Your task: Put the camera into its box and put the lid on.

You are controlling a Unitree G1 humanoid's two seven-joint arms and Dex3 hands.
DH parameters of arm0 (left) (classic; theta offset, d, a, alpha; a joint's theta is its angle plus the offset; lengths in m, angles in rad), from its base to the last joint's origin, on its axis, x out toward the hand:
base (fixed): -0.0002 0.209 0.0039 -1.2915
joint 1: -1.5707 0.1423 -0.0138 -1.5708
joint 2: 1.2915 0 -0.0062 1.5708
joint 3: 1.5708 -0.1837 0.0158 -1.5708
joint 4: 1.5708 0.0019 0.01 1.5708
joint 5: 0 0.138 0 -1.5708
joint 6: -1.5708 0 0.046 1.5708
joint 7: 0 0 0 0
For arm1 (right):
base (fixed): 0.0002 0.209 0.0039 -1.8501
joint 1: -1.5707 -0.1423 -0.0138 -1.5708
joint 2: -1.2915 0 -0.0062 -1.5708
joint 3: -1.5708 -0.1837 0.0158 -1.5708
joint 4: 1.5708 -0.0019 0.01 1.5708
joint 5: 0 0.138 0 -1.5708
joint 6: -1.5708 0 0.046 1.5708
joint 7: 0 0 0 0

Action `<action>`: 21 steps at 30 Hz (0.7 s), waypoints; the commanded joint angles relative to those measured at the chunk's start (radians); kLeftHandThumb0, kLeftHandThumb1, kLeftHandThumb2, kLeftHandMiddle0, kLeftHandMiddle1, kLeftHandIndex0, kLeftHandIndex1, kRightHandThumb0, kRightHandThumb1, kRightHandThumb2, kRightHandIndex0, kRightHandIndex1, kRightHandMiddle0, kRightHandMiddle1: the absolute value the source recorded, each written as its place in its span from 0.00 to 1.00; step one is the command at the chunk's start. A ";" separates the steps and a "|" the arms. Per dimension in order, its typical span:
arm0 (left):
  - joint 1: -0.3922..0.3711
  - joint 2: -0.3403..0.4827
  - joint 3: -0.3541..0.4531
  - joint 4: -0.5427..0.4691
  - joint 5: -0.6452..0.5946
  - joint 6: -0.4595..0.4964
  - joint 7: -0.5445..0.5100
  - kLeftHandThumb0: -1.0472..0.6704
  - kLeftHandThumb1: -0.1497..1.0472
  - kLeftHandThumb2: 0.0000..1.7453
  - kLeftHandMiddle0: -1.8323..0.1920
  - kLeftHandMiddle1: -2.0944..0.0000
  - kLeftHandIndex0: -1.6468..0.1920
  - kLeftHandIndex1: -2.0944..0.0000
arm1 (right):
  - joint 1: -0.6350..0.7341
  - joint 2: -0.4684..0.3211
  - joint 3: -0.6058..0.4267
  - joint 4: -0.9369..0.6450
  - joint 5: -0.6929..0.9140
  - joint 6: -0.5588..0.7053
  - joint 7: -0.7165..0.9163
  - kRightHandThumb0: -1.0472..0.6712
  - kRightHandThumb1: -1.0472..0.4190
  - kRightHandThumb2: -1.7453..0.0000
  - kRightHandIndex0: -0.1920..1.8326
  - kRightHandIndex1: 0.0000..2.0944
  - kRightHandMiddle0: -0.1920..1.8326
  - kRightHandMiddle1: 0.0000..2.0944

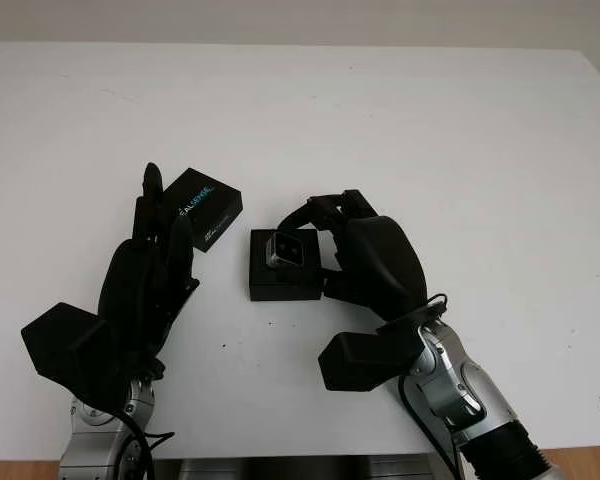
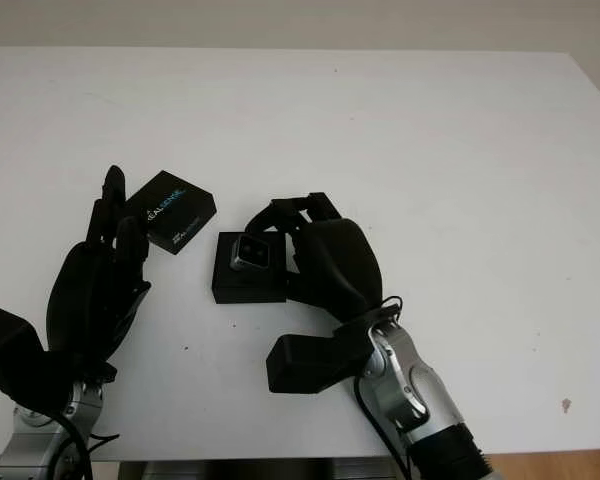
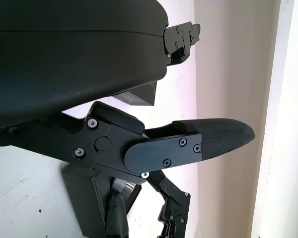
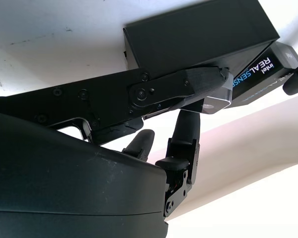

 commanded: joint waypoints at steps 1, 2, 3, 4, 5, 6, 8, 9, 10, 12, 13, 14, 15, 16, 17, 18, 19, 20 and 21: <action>0.010 0.001 0.001 0.003 0.000 0.001 0.001 0.13 1.00 0.34 1.00 1.00 1.00 1.00 | 0.000 -0.018 0.004 0.000 -0.014 0.008 0.010 0.25 0.04 0.97 0.15 0.44 0.26 0.54; 0.009 0.001 0.002 0.004 -0.001 -0.002 0.001 0.13 1.00 0.34 1.00 1.00 1.00 1.00 | 0.001 -0.022 0.005 -0.006 -0.017 0.010 0.017 0.25 0.04 0.97 0.15 0.43 0.27 0.54; 0.008 0.000 0.002 0.005 0.000 -0.002 0.002 0.13 1.00 0.34 1.00 1.00 1.00 1.00 | 0.002 -0.027 0.005 -0.013 -0.017 0.009 0.024 0.25 0.05 0.97 0.15 0.43 0.27 0.54; 0.006 -0.001 0.003 0.005 -0.004 -0.003 0.001 0.14 1.00 0.34 1.00 1.00 1.00 1.00 | 0.004 -0.031 0.004 -0.021 -0.016 0.008 0.032 0.29 0.05 0.97 0.16 0.44 0.30 0.56; 0.005 -0.002 0.003 0.006 -0.005 -0.003 0.002 0.14 1.00 0.34 1.00 1.00 1.00 1.00 | 0.005 -0.036 0.003 -0.028 -0.015 0.009 0.042 0.32 0.05 0.97 0.17 0.44 0.31 0.57; 0.005 -0.003 0.003 0.004 -0.006 0.000 0.003 0.14 1.00 0.34 1.00 1.00 1.00 1.00 | 0.006 -0.040 0.002 -0.037 -0.016 0.011 0.053 0.33 0.05 0.97 0.17 0.44 0.32 0.58; 0.004 -0.004 0.002 0.002 -0.004 0.001 0.006 0.14 1.00 0.34 1.00 1.00 1.00 1.00 | 0.008 -0.049 0.001 -0.049 -0.018 0.013 0.069 0.35 0.04 0.97 0.19 0.44 0.32 0.61; 0.005 -0.004 0.001 0.001 -0.002 0.002 0.009 0.14 1.00 0.34 1.00 1.00 1.00 1.00 | 0.008 -0.057 0.001 -0.055 -0.022 0.012 0.077 0.35 0.03 0.97 0.20 0.44 0.33 0.62; 0.005 -0.004 0.001 0.001 0.000 0.003 0.010 0.14 1.00 0.34 1.00 1.00 1.00 1.00 | 0.008 -0.061 0.002 -0.059 -0.024 0.012 0.083 0.35 0.01 0.97 0.21 0.43 0.32 0.64; 0.005 -0.006 0.002 0.001 -0.007 0.002 0.010 0.14 1.00 0.34 1.00 1.00 1.00 1.00 | 0.005 -0.075 0.002 -0.065 -0.025 0.001 0.097 0.34 0.00 0.95 0.22 0.42 0.32 0.68; 0.005 -0.007 0.002 0.001 -0.010 0.000 0.009 0.14 1.00 0.33 1.00 1.00 1.00 1.00 | 0.004 -0.080 0.002 -0.066 -0.022 -0.006 0.101 0.35 0.00 0.95 0.23 0.42 0.32 0.70; 0.006 -0.008 0.002 0.002 -0.011 -0.001 0.008 0.14 1.00 0.33 1.00 1.00 1.00 1.00 | 0.002 -0.084 0.001 -0.066 -0.019 -0.013 0.102 0.35 0.00 0.94 0.23 0.41 0.32 0.72; 0.007 -0.008 0.001 0.000 -0.010 -0.001 0.008 0.14 1.00 0.33 1.00 1.00 1.00 1.00 | 0.001 -0.085 0.000 -0.062 -0.015 -0.024 0.095 0.35 0.00 0.93 0.24 0.42 0.31 0.76; 0.008 -0.008 0.001 -0.003 -0.009 0.002 0.010 0.14 1.00 0.33 1.00 1.00 1.00 1.00 | 0.000 -0.085 -0.002 -0.058 -0.012 -0.032 0.088 0.35 0.00 0.93 0.24 0.42 0.31 0.79; 0.009 -0.008 0.000 -0.006 -0.008 0.005 0.011 0.14 1.00 0.33 1.00 1.00 1.00 1.00 | -0.002 -0.085 -0.003 -0.054 -0.009 -0.040 0.081 0.36 0.00 0.91 0.25 0.43 0.32 0.83; 0.010 -0.009 -0.001 -0.009 -0.008 0.008 0.014 0.14 1.00 0.34 1.00 1.00 1.00 1.00 | -0.004 -0.085 -0.005 -0.049 -0.008 -0.050 0.070 0.36 0.00 0.91 0.25 0.44 0.32 0.86; 0.010 -0.010 0.000 -0.009 -0.011 0.007 0.012 0.14 1.00 0.34 1.00 1.00 1.00 1.00 | -0.006 -0.086 -0.006 -0.043 -0.006 -0.061 0.060 0.36 0.00 0.90 0.25 0.45 0.32 0.89; 0.011 -0.010 0.000 -0.007 -0.013 0.003 0.010 0.14 1.00 0.34 1.00 1.00 1.00 1.00 | -0.009 -0.086 -0.006 -0.036 -0.005 -0.072 0.049 0.36 0.00 0.88 0.25 0.48 0.32 0.94; 0.011 -0.011 0.001 -0.007 -0.015 0.003 0.009 0.15 1.00 0.34 1.00 1.00 1.00 1.00 | -0.012 -0.086 -0.007 -0.027 -0.003 -0.085 0.035 0.36 0.00 0.88 0.25 0.49 0.31 0.96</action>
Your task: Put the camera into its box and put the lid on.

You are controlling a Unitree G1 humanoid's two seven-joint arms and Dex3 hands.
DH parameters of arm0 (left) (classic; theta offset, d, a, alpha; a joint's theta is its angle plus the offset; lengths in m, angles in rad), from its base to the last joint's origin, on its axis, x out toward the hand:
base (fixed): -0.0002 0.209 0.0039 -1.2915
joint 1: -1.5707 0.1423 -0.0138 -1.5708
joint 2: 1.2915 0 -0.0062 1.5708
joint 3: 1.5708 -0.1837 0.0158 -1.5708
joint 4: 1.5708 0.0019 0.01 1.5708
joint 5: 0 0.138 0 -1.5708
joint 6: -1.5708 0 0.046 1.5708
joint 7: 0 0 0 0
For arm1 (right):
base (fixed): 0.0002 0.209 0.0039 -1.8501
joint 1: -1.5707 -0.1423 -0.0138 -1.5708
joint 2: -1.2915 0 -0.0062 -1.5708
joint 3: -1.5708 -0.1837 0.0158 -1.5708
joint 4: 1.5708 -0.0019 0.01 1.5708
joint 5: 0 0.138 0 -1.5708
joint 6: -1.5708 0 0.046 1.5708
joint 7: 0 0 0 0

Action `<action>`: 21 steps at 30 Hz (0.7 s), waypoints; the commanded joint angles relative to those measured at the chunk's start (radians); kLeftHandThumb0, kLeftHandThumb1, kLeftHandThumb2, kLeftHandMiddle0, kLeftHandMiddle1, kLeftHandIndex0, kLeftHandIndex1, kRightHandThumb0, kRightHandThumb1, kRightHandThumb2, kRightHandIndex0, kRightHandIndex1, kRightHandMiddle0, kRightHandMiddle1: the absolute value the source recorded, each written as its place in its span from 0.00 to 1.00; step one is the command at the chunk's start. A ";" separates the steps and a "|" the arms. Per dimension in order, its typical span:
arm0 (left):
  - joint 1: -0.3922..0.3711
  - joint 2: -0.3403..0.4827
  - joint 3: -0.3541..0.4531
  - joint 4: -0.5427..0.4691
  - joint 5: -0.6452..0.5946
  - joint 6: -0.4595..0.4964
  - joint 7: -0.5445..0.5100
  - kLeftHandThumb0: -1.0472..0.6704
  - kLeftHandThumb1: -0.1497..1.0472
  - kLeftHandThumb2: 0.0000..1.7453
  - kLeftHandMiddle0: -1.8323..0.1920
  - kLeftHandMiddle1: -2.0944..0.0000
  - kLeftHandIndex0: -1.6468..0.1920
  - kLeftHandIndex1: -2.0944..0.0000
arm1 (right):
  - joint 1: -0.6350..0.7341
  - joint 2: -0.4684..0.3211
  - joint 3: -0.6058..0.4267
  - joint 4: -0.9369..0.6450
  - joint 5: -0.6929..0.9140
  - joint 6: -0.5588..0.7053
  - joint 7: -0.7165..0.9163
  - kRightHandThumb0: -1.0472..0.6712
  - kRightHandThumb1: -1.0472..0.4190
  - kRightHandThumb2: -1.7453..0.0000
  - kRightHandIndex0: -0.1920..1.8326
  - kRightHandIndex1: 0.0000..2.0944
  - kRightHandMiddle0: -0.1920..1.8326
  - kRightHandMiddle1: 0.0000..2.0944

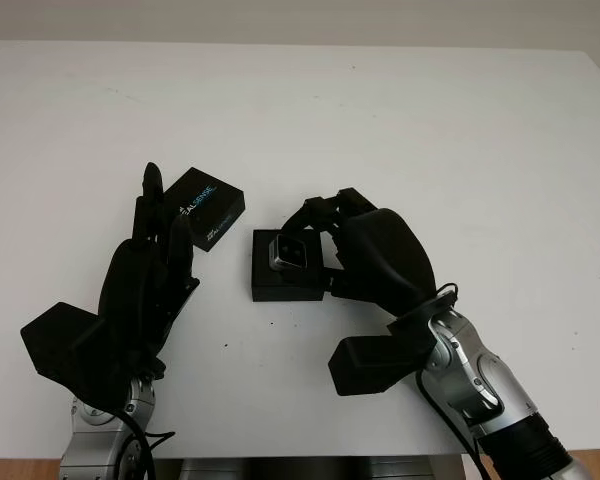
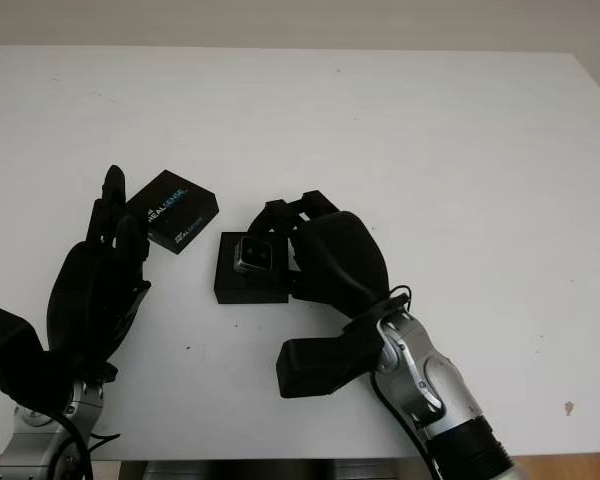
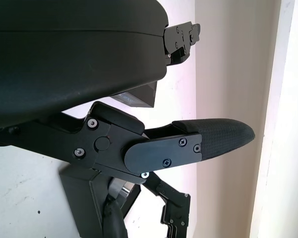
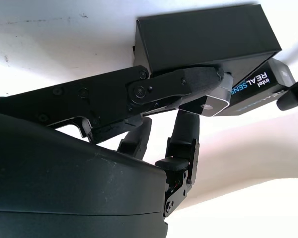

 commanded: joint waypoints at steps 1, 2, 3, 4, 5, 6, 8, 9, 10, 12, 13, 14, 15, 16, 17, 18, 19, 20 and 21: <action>0.013 -0.002 0.000 -0.006 -0.007 0.001 -0.001 0.15 1.00 0.33 1.00 1.00 1.00 1.00 | 0.000 -0.006 -0.004 0.019 0.011 -0.028 -0.026 0.36 0.00 0.88 0.25 0.50 0.31 0.97; 0.014 -0.002 0.001 -0.006 -0.007 0.001 -0.001 0.14 1.00 0.33 1.00 1.00 1.00 1.00 | -0.003 -0.005 -0.004 0.027 0.010 -0.036 -0.037 0.36 0.00 0.88 0.25 0.52 0.31 0.98; 0.015 -0.003 -0.001 -0.005 -0.006 -0.001 -0.001 0.14 1.00 0.33 1.00 1.00 1.00 1.00 | -0.007 -0.006 -0.004 0.035 0.010 -0.044 -0.046 0.36 0.00 0.88 0.24 0.53 0.31 0.99; 0.015 -0.004 -0.002 -0.005 -0.005 -0.002 0.000 0.14 1.00 0.33 1.00 1.00 1.00 1.00 | -0.009 -0.006 -0.005 0.040 0.010 -0.049 -0.052 0.36 0.00 0.87 0.24 0.53 0.31 0.99; 0.015 -0.004 -0.003 -0.004 -0.002 -0.003 0.001 0.14 1.00 0.33 1.00 1.00 1.00 1.00 | -0.014 -0.005 -0.005 0.048 0.008 -0.056 -0.064 0.36 0.00 0.87 0.23 0.54 0.31 1.00; 0.016 -0.004 -0.004 -0.004 -0.001 -0.003 0.002 0.14 1.00 0.33 1.00 1.00 1.00 1.00 | -0.019 -0.003 -0.006 0.056 0.008 -0.065 -0.078 0.37 0.00 0.87 0.22 0.55 0.31 1.00; 0.016 -0.004 -0.007 -0.003 0.006 -0.001 0.005 0.13 1.00 0.33 1.00 1.00 1.00 1.00 | -0.030 0.001 -0.009 0.060 0.014 -0.074 -0.089 0.37 0.00 0.87 0.21 0.55 0.30 1.00; 0.016 -0.006 -0.009 -0.001 0.008 -0.002 0.007 0.13 1.00 0.33 1.00 1.00 1.00 1.00 | -0.036 0.003 -0.012 0.059 0.020 -0.076 -0.088 0.37 0.00 0.87 0.21 0.56 0.30 1.00; 0.014 -0.008 -0.011 0.002 0.010 -0.004 0.008 0.13 1.00 0.33 1.00 1.00 1.00 1.00 | -0.041 0.005 -0.016 0.057 0.029 -0.079 -0.086 0.37 0.00 0.87 0.20 0.56 0.30 1.00; 0.012 -0.012 -0.015 0.005 0.010 -0.004 0.009 0.13 1.00 0.33 1.00 1.00 1.00 1.00 | -0.052 0.007 -0.021 0.055 0.045 -0.087 -0.086 0.37 0.00 0.87 0.20 0.55 0.30 1.00; 0.011 -0.015 -0.019 0.006 0.012 -0.004 0.011 0.13 1.00 0.33 1.00 1.00 1.00 1.00 | -0.059 0.006 -0.024 0.053 0.052 -0.094 -0.090 0.37 0.00 0.87 0.20 0.55 0.30 1.00; 0.011 -0.019 -0.023 0.007 0.013 -0.004 0.014 0.13 1.00 0.33 1.00 1.00 1.00 1.00 | -0.065 0.007 -0.029 0.050 0.060 -0.103 -0.094 0.37 0.00 0.87 0.20 0.55 0.30 1.00; 0.010 -0.022 -0.026 0.009 0.015 -0.004 0.017 0.13 1.00 0.33 1.00 1.00 1.00 1.00 | -0.071 0.009 -0.033 0.046 0.067 -0.111 -0.097 0.37 0.00 0.88 0.20 0.55 0.31 1.00; 0.009 -0.025 -0.030 0.011 0.018 -0.005 0.019 0.13 1.00 0.33 1.00 1.00 1.00 1.00 | -0.077 0.010 -0.037 0.041 0.072 -0.118 -0.099 0.37 0.00 0.88 0.20 0.55 0.31 1.00; 0.008 -0.027 -0.034 0.014 0.021 -0.006 0.021 0.13 1.00 0.33 1.00 1.00 1.00 1.00 | -0.082 0.010 -0.041 0.037 0.078 -0.127 -0.102 0.37 0.00 0.88 0.20 0.55 0.31 1.00; 0.007 -0.030 -0.038 0.015 0.024 -0.006 0.023 0.13 1.00 0.33 1.00 1.00 1.00 1.00 | -0.087 0.010 -0.045 0.032 0.085 -0.133 -0.099 0.37 0.00 0.88 0.20 0.55 0.32 1.00; 0.006 -0.033 -0.043 0.015 0.029 -0.003 0.027 0.13 1.00 0.33 1.00 1.00 1.00 1.00 | -0.092 0.010 -0.049 0.026 0.090 -0.137 -0.097 0.37 0.00 0.88 0.19 0.55 0.32 1.00; 0.005 -0.036 -0.047 0.013 0.033 0.001 0.031 0.12 1.00 0.34 1.00 1.00 1.00 1.00 | -0.096 0.010 -0.052 0.019 0.094 -0.139 -0.093 0.37 0.00 0.87 0.19 0.56 0.32 1.00; 0.005 -0.038 -0.051 0.013 0.036 0.001 0.033 0.12 1.00 0.34 1.00 1.00 1.00 1.00 | -0.101 0.009 -0.054 0.013 0.092 -0.140 -0.091 0.36 0.00 0.87 0.19 0.56 0.32 1.00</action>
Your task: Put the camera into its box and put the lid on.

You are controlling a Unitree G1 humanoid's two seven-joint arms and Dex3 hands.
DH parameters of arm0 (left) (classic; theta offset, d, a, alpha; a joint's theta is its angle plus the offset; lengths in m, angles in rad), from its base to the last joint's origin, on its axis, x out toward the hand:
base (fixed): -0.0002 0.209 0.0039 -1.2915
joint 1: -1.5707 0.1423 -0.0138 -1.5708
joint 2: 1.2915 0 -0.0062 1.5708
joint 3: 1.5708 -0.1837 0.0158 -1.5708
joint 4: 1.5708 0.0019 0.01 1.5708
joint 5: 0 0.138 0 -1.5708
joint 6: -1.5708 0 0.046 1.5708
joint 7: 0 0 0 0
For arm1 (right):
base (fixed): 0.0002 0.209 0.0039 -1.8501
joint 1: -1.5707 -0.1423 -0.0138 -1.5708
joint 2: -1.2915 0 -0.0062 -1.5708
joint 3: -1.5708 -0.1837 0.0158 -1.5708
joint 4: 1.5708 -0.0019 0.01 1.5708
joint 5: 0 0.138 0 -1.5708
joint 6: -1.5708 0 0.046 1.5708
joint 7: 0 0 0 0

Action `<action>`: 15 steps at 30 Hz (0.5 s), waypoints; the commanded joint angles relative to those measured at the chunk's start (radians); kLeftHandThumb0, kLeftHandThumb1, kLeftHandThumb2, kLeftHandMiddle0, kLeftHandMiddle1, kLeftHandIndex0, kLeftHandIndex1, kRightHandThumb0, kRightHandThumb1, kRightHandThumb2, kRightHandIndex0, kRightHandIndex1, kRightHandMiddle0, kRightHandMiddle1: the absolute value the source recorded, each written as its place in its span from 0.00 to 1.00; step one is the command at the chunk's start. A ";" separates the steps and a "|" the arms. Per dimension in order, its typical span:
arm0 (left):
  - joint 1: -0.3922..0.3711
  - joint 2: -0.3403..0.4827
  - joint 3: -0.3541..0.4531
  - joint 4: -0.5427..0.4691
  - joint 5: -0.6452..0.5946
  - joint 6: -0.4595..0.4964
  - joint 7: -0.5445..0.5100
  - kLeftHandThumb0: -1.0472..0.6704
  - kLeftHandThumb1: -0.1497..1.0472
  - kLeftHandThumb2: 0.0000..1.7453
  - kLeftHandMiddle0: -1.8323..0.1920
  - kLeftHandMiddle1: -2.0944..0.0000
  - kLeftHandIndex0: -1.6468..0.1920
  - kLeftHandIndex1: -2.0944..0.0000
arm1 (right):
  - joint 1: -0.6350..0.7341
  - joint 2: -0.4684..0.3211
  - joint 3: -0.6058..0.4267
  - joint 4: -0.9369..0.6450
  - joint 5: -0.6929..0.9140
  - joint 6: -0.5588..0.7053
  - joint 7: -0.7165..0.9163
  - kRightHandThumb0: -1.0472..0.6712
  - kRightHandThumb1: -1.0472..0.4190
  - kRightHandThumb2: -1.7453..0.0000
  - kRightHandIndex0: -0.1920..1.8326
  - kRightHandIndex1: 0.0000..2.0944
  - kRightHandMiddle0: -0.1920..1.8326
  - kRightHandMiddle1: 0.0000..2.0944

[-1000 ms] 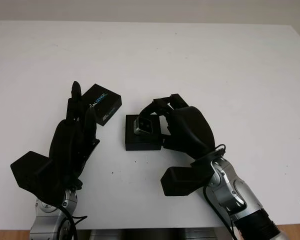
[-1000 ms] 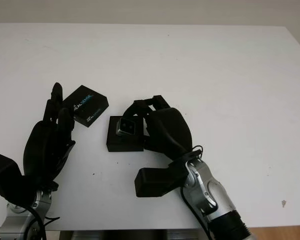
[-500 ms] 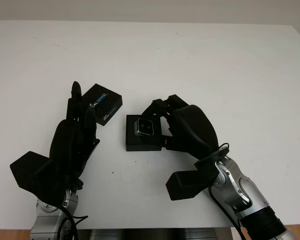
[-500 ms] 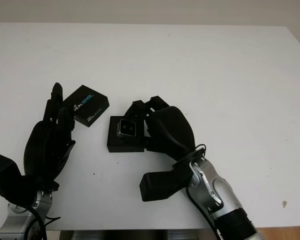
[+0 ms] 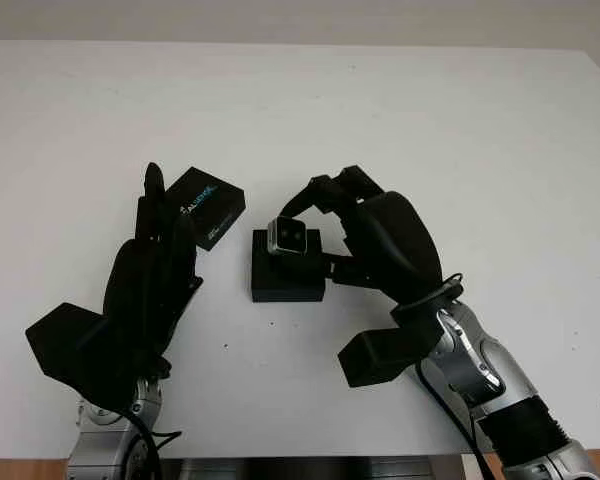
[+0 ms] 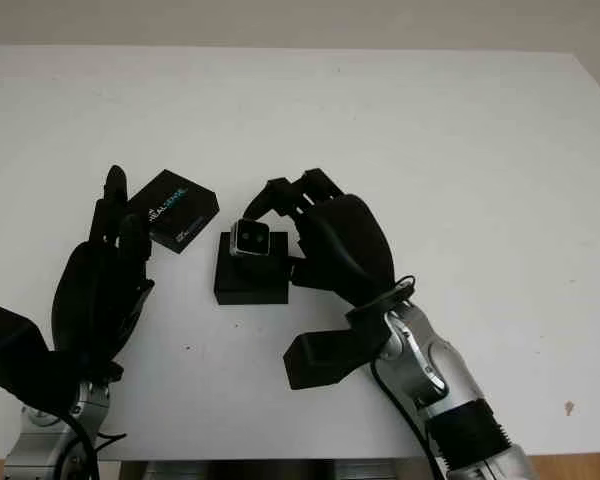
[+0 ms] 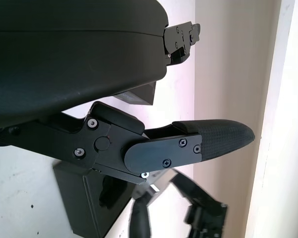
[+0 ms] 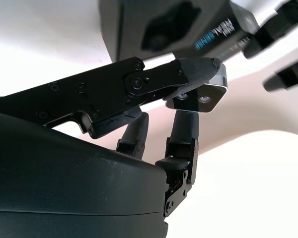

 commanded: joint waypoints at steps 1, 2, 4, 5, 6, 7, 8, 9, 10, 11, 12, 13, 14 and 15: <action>0.008 -0.008 -0.015 0.012 0.008 0.009 0.004 0.12 1.00 0.34 1.00 1.00 1.00 1.00 | -0.020 0.003 -0.014 -0.037 0.007 -0.014 0.000 0.36 0.00 0.87 0.19 0.56 0.31 1.00; 0.008 -0.010 -0.019 0.011 0.012 0.012 0.008 0.12 1.00 0.34 1.00 1.00 1.00 1.00 | -0.023 0.000 -0.017 -0.045 0.007 -0.013 0.005 0.36 0.00 0.87 0.19 0.56 0.31 1.00; 0.008 -0.014 -0.023 0.012 0.018 0.014 0.013 0.12 1.00 0.34 1.00 1.00 1.00 1.00 | -0.026 -0.004 -0.022 -0.068 0.003 -0.001 0.026 0.36 0.00 0.87 0.19 0.56 0.32 1.00; 0.008 -0.017 -0.027 0.012 0.024 0.015 0.017 0.12 1.00 0.34 1.00 1.00 1.00 1.00 | -0.026 -0.007 -0.025 -0.083 0.000 0.007 0.042 0.36 0.00 0.86 0.20 0.56 0.32 1.00; 0.007 -0.021 -0.030 0.011 0.027 0.017 0.021 0.12 1.00 0.34 1.00 1.00 1.00 1.00 | -0.025 -0.007 -0.029 -0.097 -0.002 0.015 0.055 0.36 0.00 0.86 0.20 0.55 0.32 1.00; 0.006 -0.025 -0.033 0.012 0.029 0.018 0.025 0.12 1.00 0.34 1.00 1.00 1.00 1.00 | -0.024 -0.009 -0.033 -0.113 -0.005 0.023 0.069 0.36 0.00 0.86 0.20 0.55 0.33 1.00; 0.005 -0.027 -0.034 0.013 0.030 0.019 0.026 0.12 1.00 0.34 1.00 1.00 1.00 1.00 | -0.023 -0.011 -0.035 -0.130 -0.009 0.034 0.087 0.36 0.00 0.86 0.21 0.54 0.33 1.00; 0.004 -0.029 -0.036 0.015 0.032 0.019 0.027 0.12 1.00 0.34 1.00 1.00 1.00 1.00 | -0.021 -0.015 -0.037 -0.151 -0.013 0.051 0.113 0.35 0.00 0.86 0.21 0.54 0.33 1.00; 0.003 -0.030 -0.038 0.015 0.033 0.021 0.029 0.12 1.00 0.35 1.00 1.00 1.00 1.00 | -0.019 -0.019 -0.038 -0.173 -0.016 0.069 0.142 0.35 0.00 0.85 0.21 0.53 0.34 1.00; 0.001 -0.032 -0.040 0.018 0.035 0.018 0.029 0.12 1.00 0.35 1.00 1.00 1.00 1.00 | -0.016 -0.023 -0.040 -0.198 -0.018 0.091 0.178 0.35 0.00 0.85 0.21 0.53 0.35 1.00; 0.001 -0.033 -0.042 0.020 0.037 0.016 0.029 0.12 1.00 0.35 1.00 1.00 1.00 1.00 | -0.012 -0.028 -0.042 -0.223 -0.024 0.114 0.214 0.35 0.00 0.85 0.22 0.52 0.35 1.00; 0.000 -0.035 -0.043 0.021 0.037 0.015 0.029 0.12 1.00 0.35 1.00 1.00 1.00 1.00 | -0.009 -0.034 -0.042 -0.248 -0.038 0.135 0.245 0.35 0.00 0.86 0.23 0.51 0.35 1.00; 0.000 -0.038 -0.045 0.020 0.037 0.015 0.029 0.12 1.00 0.36 1.00 1.00 1.00 1.00 | -0.006 -0.040 -0.042 -0.272 -0.051 0.157 0.278 0.35 0.00 0.86 0.25 0.50 0.36 0.99; 0.000 -0.040 -0.047 0.020 0.036 0.012 0.028 0.12 1.00 0.36 1.00 1.00 1.00 1.00 | -0.003 -0.046 -0.041 -0.294 -0.069 0.175 0.303 0.35 0.00 0.86 0.26 0.49 0.36 0.98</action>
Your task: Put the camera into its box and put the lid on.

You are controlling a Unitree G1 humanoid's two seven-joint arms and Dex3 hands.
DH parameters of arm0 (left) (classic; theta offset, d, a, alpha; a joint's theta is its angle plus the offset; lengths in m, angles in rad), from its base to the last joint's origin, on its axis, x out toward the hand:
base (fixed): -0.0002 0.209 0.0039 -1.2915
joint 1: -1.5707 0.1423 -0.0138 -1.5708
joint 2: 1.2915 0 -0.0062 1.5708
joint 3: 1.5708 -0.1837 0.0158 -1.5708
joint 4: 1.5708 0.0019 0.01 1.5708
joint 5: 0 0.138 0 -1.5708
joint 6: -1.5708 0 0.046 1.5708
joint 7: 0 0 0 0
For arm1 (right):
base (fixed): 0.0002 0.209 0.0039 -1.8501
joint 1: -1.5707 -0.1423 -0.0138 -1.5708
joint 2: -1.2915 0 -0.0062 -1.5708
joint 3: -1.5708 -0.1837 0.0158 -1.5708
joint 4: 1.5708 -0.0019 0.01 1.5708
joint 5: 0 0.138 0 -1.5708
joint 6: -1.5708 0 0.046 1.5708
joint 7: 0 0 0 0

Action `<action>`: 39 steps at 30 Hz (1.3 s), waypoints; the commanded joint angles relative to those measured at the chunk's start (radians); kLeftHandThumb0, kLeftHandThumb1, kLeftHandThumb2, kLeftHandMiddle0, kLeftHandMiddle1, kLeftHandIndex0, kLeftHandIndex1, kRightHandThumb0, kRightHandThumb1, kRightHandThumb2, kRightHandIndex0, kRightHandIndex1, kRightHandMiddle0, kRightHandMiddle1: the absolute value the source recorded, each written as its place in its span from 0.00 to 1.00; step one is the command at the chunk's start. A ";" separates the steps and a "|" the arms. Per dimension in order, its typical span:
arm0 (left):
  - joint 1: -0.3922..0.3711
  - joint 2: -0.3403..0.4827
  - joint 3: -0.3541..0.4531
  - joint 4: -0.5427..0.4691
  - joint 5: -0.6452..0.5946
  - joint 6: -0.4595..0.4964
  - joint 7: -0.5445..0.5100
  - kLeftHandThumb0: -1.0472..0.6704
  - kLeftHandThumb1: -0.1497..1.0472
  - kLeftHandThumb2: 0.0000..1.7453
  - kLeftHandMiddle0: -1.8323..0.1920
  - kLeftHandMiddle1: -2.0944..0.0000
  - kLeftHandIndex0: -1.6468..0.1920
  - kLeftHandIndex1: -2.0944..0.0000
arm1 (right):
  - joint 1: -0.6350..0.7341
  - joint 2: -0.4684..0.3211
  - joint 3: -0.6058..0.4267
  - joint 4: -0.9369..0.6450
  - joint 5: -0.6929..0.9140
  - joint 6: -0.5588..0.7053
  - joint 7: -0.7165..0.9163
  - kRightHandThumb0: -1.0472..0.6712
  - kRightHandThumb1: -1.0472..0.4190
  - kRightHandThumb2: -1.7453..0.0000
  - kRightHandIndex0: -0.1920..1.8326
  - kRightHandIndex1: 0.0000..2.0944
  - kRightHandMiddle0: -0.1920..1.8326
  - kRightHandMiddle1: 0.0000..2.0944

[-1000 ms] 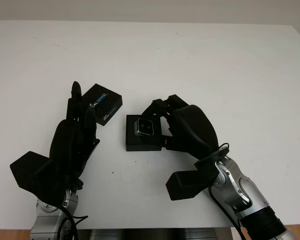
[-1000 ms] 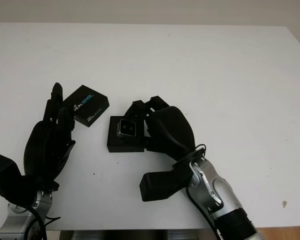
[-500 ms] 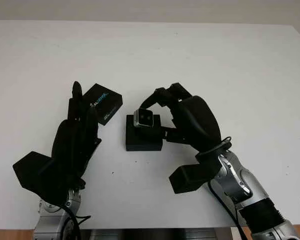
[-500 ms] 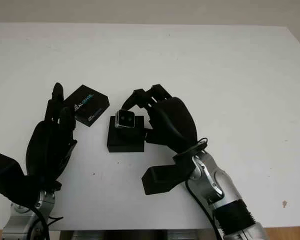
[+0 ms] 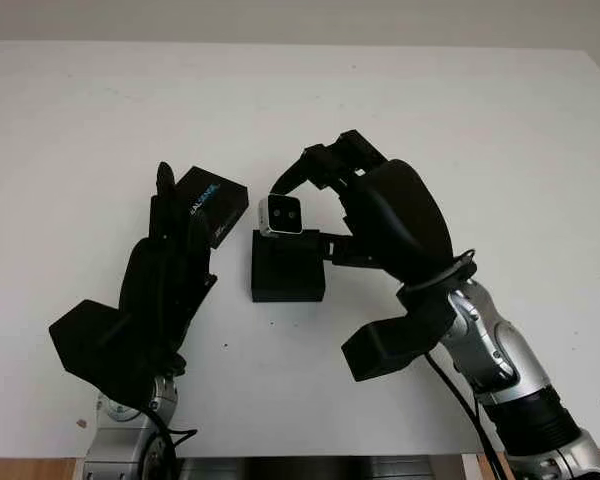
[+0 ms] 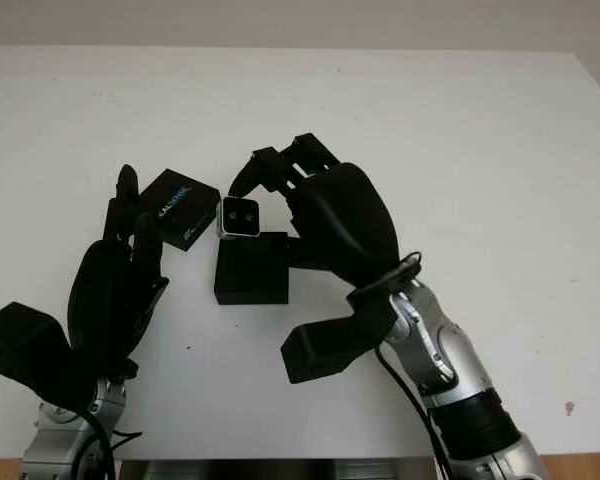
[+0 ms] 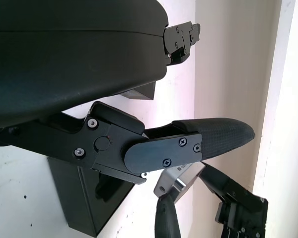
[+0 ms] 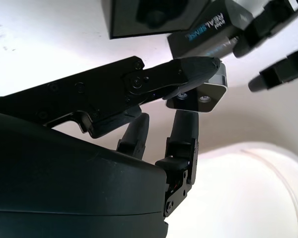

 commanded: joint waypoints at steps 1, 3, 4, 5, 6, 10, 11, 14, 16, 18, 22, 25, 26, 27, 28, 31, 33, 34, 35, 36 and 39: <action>0.013 -0.009 -0.010 0.020 0.000 -0.001 0.001 0.13 1.00 0.36 1.00 1.00 1.00 1.00 | 0.013 -0.016 -0.004 -0.063 -0.033 0.032 0.042 0.35 0.00 0.87 0.27 0.48 0.36 0.97; 0.014 -0.015 -0.012 0.022 0.001 -0.003 0.004 0.13 1.00 0.36 1.00 1.00 1.00 1.00 | 0.021 -0.020 -0.001 -0.107 -0.068 0.078 0.099 0.34 0.00 0.88 0.29 0.47 0.36 0.94; 0.014 -0.017 -0.012 0.023 0.000 -0.004 0.004 0.13 1.00 0.36 1.00 1.00 1.00 1.00 | 0.024 -0.022 0.001 -0.129 -0.084 0.101 0.133 0.35 0.00 0.89 0.30 0.46 0.35 0.92; 0.013 -0.018 -0.012 0.025 -0.003 -0.006 0.003 0.13 1.00 0.36 1.00 1.00 1.00 1.00 | 0.027 -0.022 0.003 -0.151 -0.103 0.126 0.168 0.35 0.00 0.91 0.30 0.45 0.35 0.89; 0.014 -0.021 -0.012 0.026 -0.006 -0.008 0.000 0.13 1.00 0.36 1.00 1.00 1.00 1.00 | 0.027 -0.024 0.007 -0.174 -0.130 0.152 0.209 0.35 0.00 0.92 0.31 0.45 0.35 0.87; 0.014 -0.029 -0.011 0.027 -0.012 -0.007 -0.001 0.13 1.00 0.35 1.00 1.00 1.00 1.00 | 0.028 -0.019 0.014 -0.233 -0.192 0.214 0.311 0.36 0.00 0.95 0.34 0.46 0.37 0.77; 0.014 -0.032 -0.012 0.026 -0.011 -0.006 0.002 0.12 1.00 0.35 1.00 1.00 1.00 1.00 | 0.026 -0.017 0.015 -0.243 -0.204 0.227 0.332 0.36 0.00 0.96 0.34 0.46 0.37 0.76; 0.015 -0.034 -0.016 0.022 -0.006 0.001 0.007 0.12 1.00 0.35 1.00 1.00 1.00 1.00 | 0.019 -0.017 0.021 -0.261 -0.237 0.255 0.387 0.36 0.00 0.95 0.33 0.45 0.37 0.76; 0.016 -0.035 -0.017 0.020 -0.005 0.004 0.008 0.12 1.00 0.35 1.00 1.00 1.00 1.00 | 0.012 -0.023 0.023 -0.270 -0.257 0.262 0.422 0.35 0.00 0.94 0.33 0.45 0.37 0.77; 0.018 -0.035 -0.019 0.018 -0.006 0.006 0.010 0.12 1.00 0.35 1.00 1.00 1.00 1.00 | 0.009 -0.022 0.023 -0.274 -0.265 0.263 0.438 0.35 0.00 0.95 0.32 0.44 0.36 0.78; 0.019 -0.037 -0.019 0.019 -0.012 0.007 0.008 0.12 1.00 0.35 1.00 1.00 1.00 1.00 | 0.011 -0.007 0.023 -0.268 -0.273 0.266 0.440 0.35 0.00 0.95 0.32 0.44 0.36 0.80; 0.024 -0.040 -0.019 0.020 -0.014 0.005 0.010 0.12 1.00 0.34 1.00 1.00 1.00 1.00 | 0.016 0.006 0.025 -0.248 -0.272 0.259 0.404 0.34 0.00 0.93 0.32 0.45 0.36 0.82; 0.025 -0.042 -0.019 0.019 -0.013 0.006 0.013 0.12 1.00 0.34 1.00 1.00 1.00 1.00 | 0.019 0.013 0.024 -0.240 -0.265 0.255 0.381 0.34 0.00 0.93 0.32 0.46 0.36 0.82; 0.026 -0.042 -0.018 0.020 -0.013 0.003 0.012 0.12 1.00 0.34 1.00 1.00 1.00 1.00 | 0.022 0.021 0.023 -0.231 -0.256 0.252 0.361 0.35 0.00 0.93 0.33 0.47 0.36 0.83; 0.027 -0.042 -0.018 0.021 -0.013 0.000 0.011 0.12 1.00 0.34 1.00 1.00 1.00 1.00 | 0.023 0.024 0.022 -0.225 -0.249 0.251 0.348 0.35 0.00 0.93 0.32 0.47 0.36 0.83; 0.028 -0.041 -0.017 0.024 -0.011 -0.004 0.010 0.12 1.00 0.34 1.00 1.00 1.00 1.00 | 0.023 0.032 0.021 -0.200 -0.220 0.241 0.316 0.35 0.00 0.91 0.31 0.48 0.35 0.85; 0.029 -0.036 -0.017 0.029 -0.006 -0.014 0.008 0.12 1.00 0.34 1.00 1.00 1.00 1.00 | 0.023 0.039 0.019 -0.179 -0.193 0.236 0.292 0.35 0.00 0.89 0.30 0.48 0.35 0.87; 0.030 -0.035 -0.017 0.031 -0.004 -0.017 0.008 0.12 1.00 0.34 1.00 1.00 1.00 1.00 | 0.022 0.040 0.019 -0.172 -0.185 0.234 0.286 0.35 0.00 0.87 0.29 0.49 0.34 0.89; 0.030 -0.034 -0.017 0.032 -0.001 -0.019 0.008 0.12 1.00 0.34 1.00 1.00 1.00 1.00 | 0.021 0.039 0.019 -0.167 -0.176 0.233 0.281 0.35 0.00 0.86 0.29 0.48 0.33 0.91; 0.031 -0.034 -0.017 0.032 -0.003 -0.020 0.008 0.12 1.00 0.34 1.00 1.00 1.00 1.00 | 0.022 0.041 0.018 -0.163 -0.165 0.232 0.275 0.35 0.00 0.86 0.29 0.48 0.33 0.92; 0.034 -0.037 -0.015 0.035 -0.012 -0.025 0.003 0.12 1.00 0.34 1.00 1.00 1.00 1.00 | 0.019 0.044 0.017 -0.157 -0.138 0.238 0.275 0.35 0.00 0.83 0.28 0.47 0.32 0.95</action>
